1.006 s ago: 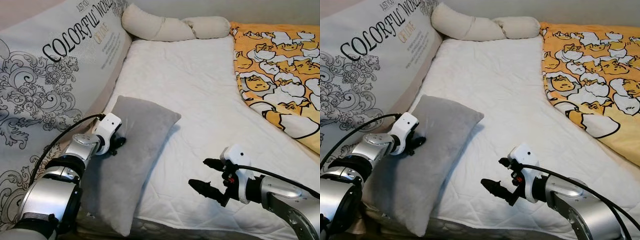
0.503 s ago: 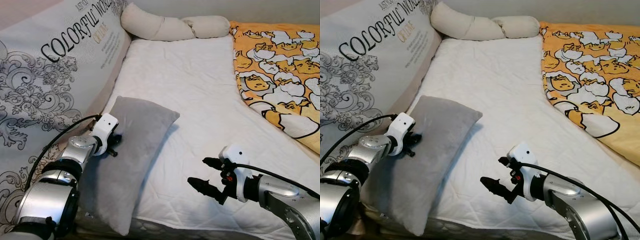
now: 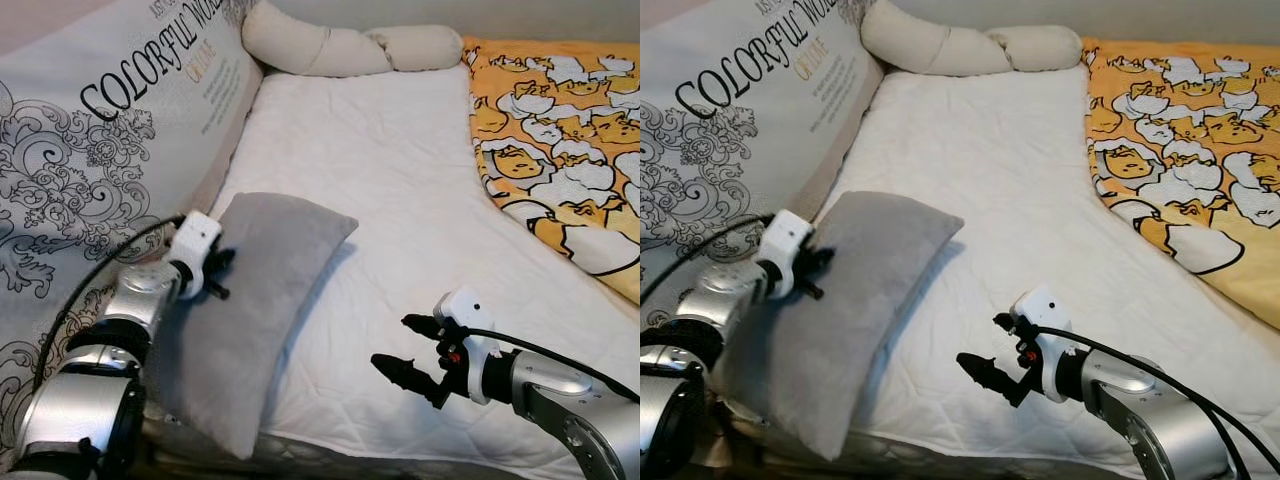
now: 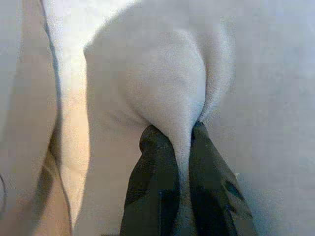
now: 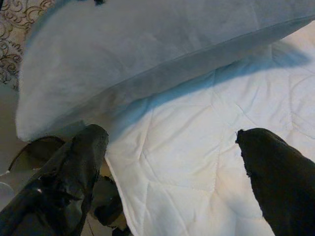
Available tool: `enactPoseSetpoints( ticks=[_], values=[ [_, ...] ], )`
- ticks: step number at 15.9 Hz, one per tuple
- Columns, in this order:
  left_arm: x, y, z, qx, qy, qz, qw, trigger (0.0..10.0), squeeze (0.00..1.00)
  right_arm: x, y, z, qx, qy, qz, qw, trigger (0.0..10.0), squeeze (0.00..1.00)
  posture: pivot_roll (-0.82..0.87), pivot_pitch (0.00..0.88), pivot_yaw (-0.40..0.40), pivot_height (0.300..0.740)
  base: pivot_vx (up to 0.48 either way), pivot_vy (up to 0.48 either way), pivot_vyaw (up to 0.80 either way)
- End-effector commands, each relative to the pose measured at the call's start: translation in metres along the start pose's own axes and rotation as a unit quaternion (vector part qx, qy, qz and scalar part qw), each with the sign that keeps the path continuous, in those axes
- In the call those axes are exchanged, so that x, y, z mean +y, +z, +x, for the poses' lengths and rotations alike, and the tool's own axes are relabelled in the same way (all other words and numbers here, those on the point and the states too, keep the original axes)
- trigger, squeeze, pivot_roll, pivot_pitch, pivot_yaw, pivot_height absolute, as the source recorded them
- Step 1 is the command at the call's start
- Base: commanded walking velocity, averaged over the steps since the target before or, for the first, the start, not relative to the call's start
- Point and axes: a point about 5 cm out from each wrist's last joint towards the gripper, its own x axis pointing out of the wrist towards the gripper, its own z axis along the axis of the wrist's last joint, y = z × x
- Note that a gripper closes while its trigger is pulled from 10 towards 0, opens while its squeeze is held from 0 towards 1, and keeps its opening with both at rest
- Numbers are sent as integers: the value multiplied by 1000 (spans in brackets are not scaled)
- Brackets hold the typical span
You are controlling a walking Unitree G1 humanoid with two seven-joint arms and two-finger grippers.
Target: Clean up the room
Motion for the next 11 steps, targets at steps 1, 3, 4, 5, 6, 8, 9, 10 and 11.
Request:
enactPoseSetpoints(
  ticks=[1,3,4,5,6,8,9,10,11],
  values=[
    [10,12,-5,-36,16,8,999,0,0,-2,1,-1,-4,-11,-5,1000,10000,0,-143,0,98,740,0,0,0],
    [14,21,-7,-55,26,17,998,0,0,-3,0,0,-5,-12,-5,1000,10000,0,-136,0,96,740,0,0,0],
    [17,26,-8,-66,33,23,997,0,0,-3,0,0,-6,-14,-6,1000,10000,0,-133,0,96,740,0,0,0],
    [20,32,-9,-75,43,26,996,0,0,-3,1,1,-7,-14,-7,1000,10000,0,-130,0,95,740,0,0,0],
    [23,35,-10,-79,52,29,995,0,0,-4,1,2,-9,-16,-8,1000,10000,0,-129,0,95,740,0,0,0],
    [35,46,-17,-98,85,31,991,0,0,-4,4,5,-15,-19,-9,1000,10000,0,-121,0,95,740,0,0,0],
    [40,51,-21,-108,101,36,988,0,0,-3,5,6,-17,-19,-11,1000,10000,0,-118,0,96,740,0,0,0],
    [45,57,-25,-118,120,44,985,0,0,-4,5,6,-19,-19,-12,1000,10000,0,-114,0,97,740,0,0,0],
    [47,59,-27,-121,128,46,983,0,0,-4,5,7,-19,-19,-12,1000,10000,0,-112,0,97,740,0,0,0]
  ],
)
